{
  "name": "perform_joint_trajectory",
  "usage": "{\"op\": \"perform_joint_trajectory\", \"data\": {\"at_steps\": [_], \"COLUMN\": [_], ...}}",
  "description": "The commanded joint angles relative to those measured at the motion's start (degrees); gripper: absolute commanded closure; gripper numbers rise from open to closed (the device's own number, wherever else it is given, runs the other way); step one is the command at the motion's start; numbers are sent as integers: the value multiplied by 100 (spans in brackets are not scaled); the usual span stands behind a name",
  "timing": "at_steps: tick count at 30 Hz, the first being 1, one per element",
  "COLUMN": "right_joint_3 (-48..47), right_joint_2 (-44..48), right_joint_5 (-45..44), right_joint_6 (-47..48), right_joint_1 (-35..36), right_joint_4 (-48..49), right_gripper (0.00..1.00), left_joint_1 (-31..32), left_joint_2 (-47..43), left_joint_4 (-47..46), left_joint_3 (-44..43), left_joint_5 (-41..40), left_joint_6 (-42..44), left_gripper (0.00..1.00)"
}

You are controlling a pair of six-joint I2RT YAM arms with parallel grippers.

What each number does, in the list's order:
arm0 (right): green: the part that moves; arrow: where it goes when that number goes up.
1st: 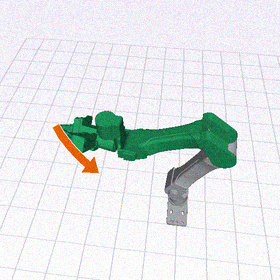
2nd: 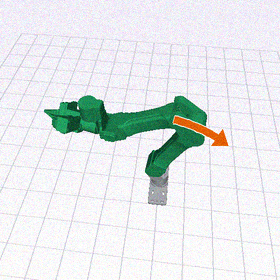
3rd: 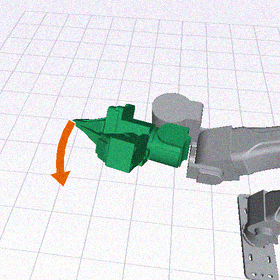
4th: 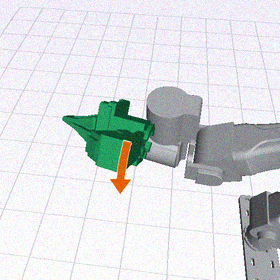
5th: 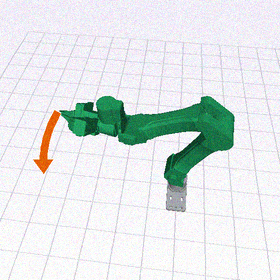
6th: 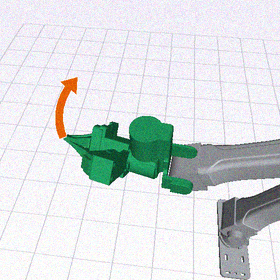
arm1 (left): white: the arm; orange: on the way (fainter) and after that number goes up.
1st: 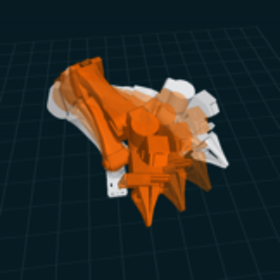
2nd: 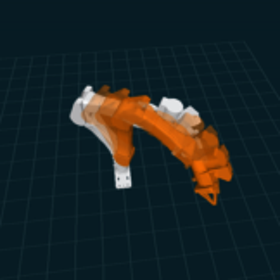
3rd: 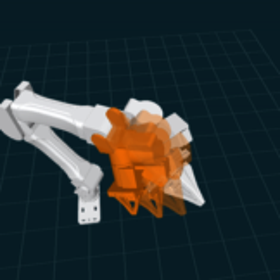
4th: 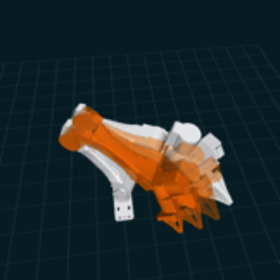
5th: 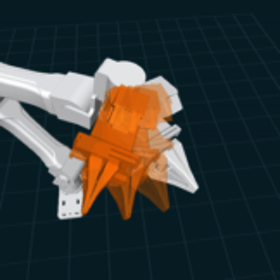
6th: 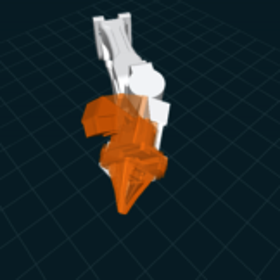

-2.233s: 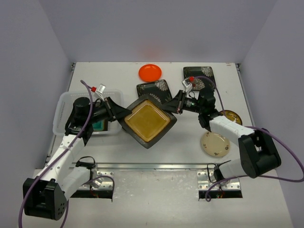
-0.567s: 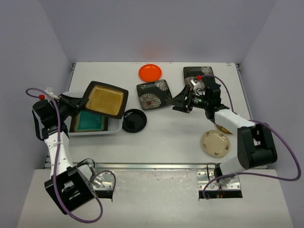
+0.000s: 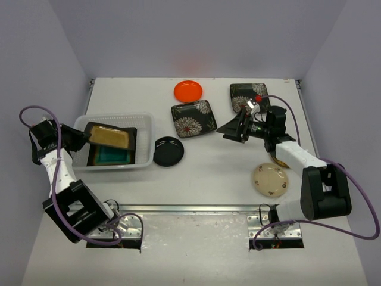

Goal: Place the plates into the plastic bin on the countertop

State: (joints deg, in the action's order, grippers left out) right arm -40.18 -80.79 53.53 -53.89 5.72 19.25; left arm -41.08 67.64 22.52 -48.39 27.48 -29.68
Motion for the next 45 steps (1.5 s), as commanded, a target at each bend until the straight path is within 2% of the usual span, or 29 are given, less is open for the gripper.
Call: {"op": "perform_joint_trajectory", "data": {"at_steps": [1, 9, 10, 11, 12, 15, 21, 22, 23, 25, 31, 35, 38, 41, 43, 45], "right_joint_3": [96, 210, 217, 226, 241, 296, 415, 432, 438, 437, 412, 388, 506, 598, 602, 717], "right_joint_2": [158, 322, 337, 353, 372, 398, 408, 433, 439, 447, 430, 371, 336, 239, 129, -158], "right_joint_5": [226, 262, 259, 258, 262, 236, 201, 184, 171, 156, 101, -120, -653, -1355, -2008, -2469], "right_joint_6": [-28, -25, -20, -16, -16, -16, -52, -60, -47, -23, 77, 296, 178, 76, 110, -175], "right_joint_1": [-35, -53, -58, -59, -53, -62, -62, -62, -62, -62, -56, -53, -14, 405, 722, 957], "right_joint_4": [431, 483, 483, 480, 474, 475, 500, 500, 487, 453, 302, -41, -178, -89, 36, 455], "right_gripper": [1, 1, 1, 1, 1, 1, 1, 1, 1, 1, 1, 1, 1, 1, 1, 1], "left_joint_1": [1, 4, 4, 4, 4, 4, 31, 65, 84, 130, 236, 601, 2141, 3194, 3563, 3624], "left_joint_2": [143, 519, 535, 540, 541, 593, 900, 917, 885, 805, 593, 97, -509, -1335, -1698, -2126], "left_joint_4": [-419, -241, -207, -182, -166, -85, -10, 16, 67, 148, 338, 573, 613, 525, 506, 345], "left_joint_3": [-405, -501, -504, -505, -507, -566, -743, -768, -762, -753, -757, -1077, -1356, -1151, -905, -427], "left_joint_5": [225, -354, -473, -582, -668, -976, -1019, -1070, -1154, -1407, -1625, -1662, -1877, -2030, -1929, -1639], "left_joint_6": [-58, -193, -214, -230, -250, -287, -380, -380, -374, -374, -305, -152, 15, 112, 204, 340], "left_gripper": [100, 100, 95, 84, 67, 44, 36, 32, 26, 0, 0, 0, 0, 0, 0, 0]}}
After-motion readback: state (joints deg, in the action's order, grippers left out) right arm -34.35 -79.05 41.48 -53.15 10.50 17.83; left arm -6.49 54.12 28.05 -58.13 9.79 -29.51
